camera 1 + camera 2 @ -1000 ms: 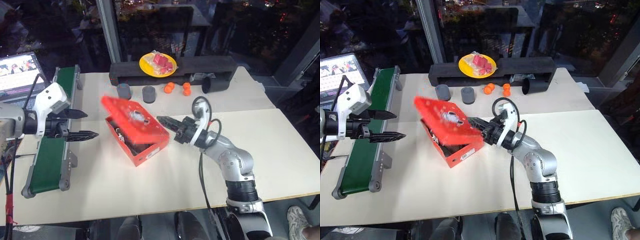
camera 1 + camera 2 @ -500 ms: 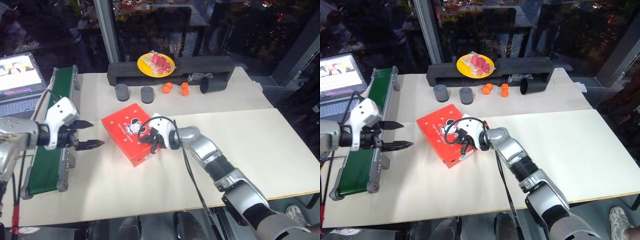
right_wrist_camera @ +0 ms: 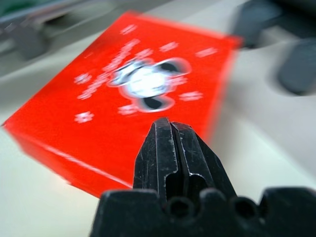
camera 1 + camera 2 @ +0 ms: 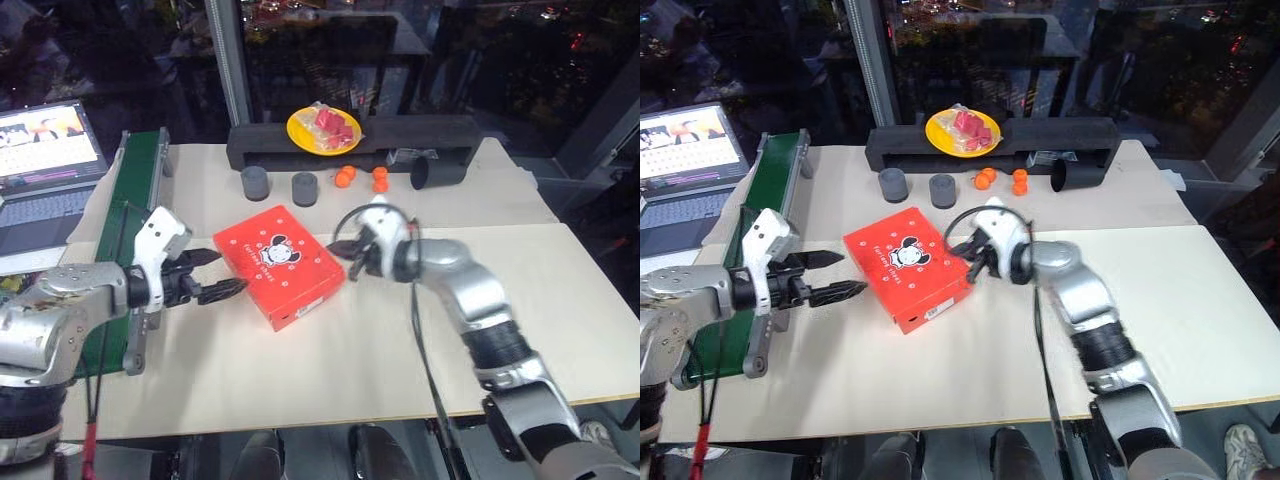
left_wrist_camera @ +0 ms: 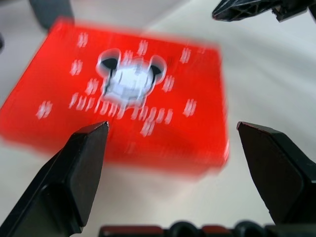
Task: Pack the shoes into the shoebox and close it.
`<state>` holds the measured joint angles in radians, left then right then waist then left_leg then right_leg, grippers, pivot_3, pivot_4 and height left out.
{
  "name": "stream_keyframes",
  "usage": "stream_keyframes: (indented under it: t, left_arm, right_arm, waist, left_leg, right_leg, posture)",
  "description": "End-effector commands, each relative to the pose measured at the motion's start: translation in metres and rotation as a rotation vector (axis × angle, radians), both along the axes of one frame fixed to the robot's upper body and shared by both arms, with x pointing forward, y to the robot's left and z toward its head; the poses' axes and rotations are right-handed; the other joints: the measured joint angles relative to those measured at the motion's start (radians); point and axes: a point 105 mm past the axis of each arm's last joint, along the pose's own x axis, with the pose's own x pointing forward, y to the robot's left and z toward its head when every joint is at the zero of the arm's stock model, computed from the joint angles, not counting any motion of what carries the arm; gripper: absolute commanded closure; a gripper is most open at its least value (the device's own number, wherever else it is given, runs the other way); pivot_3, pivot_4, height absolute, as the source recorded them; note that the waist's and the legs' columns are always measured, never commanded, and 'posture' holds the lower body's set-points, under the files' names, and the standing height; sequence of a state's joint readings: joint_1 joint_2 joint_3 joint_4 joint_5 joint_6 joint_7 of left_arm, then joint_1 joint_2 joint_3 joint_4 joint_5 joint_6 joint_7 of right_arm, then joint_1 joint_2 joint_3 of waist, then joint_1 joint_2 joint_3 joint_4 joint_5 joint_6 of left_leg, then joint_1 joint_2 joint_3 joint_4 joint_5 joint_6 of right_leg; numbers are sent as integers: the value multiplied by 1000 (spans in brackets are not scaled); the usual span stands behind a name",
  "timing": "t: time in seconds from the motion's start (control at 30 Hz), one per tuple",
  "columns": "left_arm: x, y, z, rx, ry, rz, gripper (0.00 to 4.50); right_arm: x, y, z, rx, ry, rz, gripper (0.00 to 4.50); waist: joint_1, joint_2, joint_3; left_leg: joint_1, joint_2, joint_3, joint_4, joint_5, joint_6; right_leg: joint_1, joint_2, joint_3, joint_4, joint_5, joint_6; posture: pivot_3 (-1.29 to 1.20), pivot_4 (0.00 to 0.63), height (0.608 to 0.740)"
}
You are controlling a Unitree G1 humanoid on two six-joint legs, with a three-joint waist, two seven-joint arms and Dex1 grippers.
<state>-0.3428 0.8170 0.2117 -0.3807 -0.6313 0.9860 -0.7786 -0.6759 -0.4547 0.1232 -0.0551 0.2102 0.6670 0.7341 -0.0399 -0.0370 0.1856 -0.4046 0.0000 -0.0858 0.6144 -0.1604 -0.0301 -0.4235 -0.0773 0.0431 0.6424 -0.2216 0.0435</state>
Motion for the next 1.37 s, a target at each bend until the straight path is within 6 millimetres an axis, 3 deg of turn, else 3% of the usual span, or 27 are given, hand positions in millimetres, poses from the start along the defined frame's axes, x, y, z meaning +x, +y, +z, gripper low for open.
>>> stream_keyframes:
  t: [0.03,0.13,0.3,0.37,0.5,0.7,0.87,1.03,1.23,1.37]
  left_arm:
    - [3,-5,8,3,-62,48,0]
    - [4,-8,5,13,-76,62,0]
    - [13,-19,-13,-22,-121,196,0]
    - [16,-17,-17,-9,-157,265,0]
    - [18,-10,-37,-73,-186,436,0]
    - [8,4,-74,-129,-184,561,0]
    - [-5,24,-127,-33,-161,627,0]
    - [0,16,-137,-27,-190,589,0]
    - [8,4,-149,-56,-182,579,0]
    - [5,0,-154,-79,-156,560,0]
  right_arm:
    - [-12,-36,19,34,-34,-102,3088]
    - [-22,-50,18,19,-24,-127,2114]
    - [-42,-85,-2,3,23,-198,390]
    - [-45,-93,-10,5,39,-231,25]
    - [-43,-110,-27,74,14,-377,25]
    - [-54,-113,-70,183,43,-515,25]
    - [-58,-127,-101,254,36,-698,25]
    - [-62,-119,-117,236,4,-739,25]
    - [-73,-105,-148,186,28,-735,25]
    - [-79,-99,-155,189,45,-726,25]
  waist:
    - [-1,0,0]
    - [-7,0,0]
    - [1,0,0]
    - [2,0,0]
    - [-1,0,0]
    - [6,-1,-1]
    - [7,3,-7]
    - [6,5,-10]
    - [20,5,-11]
    - [19,5,-11]
  left_leg:
    - [0,0,0,0,0,0]
    - [0,0,1,0,0,0]
    - [1,0,1,0,0,0]
    - [0,-1,1,2,0,0]
    - [1,0,2,2,0,0]
    - [0,0,3,2,0,0]
    - [3,0,5,2,-1,0]
    - [4,1,7,2,-1,0]
    - [3,1,7,2,-1,0]
    - [1,2,8,1,-1,0]
  right_leg:
    - [0,0,0,0,0,0]
    - [0,0,1,0,0,1]
    - [2,0,1,-1,-1,1]
    - [2,-1,1,-2,0,2]
    - [3,0,2,-2,0,1]
    - [2,0,3,-2,0,1]
    - [4,0,4,-2,0,0]
    - [4,0,5,-2,-3,-6]
    - [4,0,5,-2,0,0]
    - [2,0,5,-3,-1,1]
  posture:
    - [0,150,740]
    - [0,150,740]
    - [0,150,740]
    - [0,150,740]
    - [0,150,740]
    - [0,150,740]
    - [0,150,740]
    - [0,150,740]
    - [0,150,740]
    - [0,150,740]
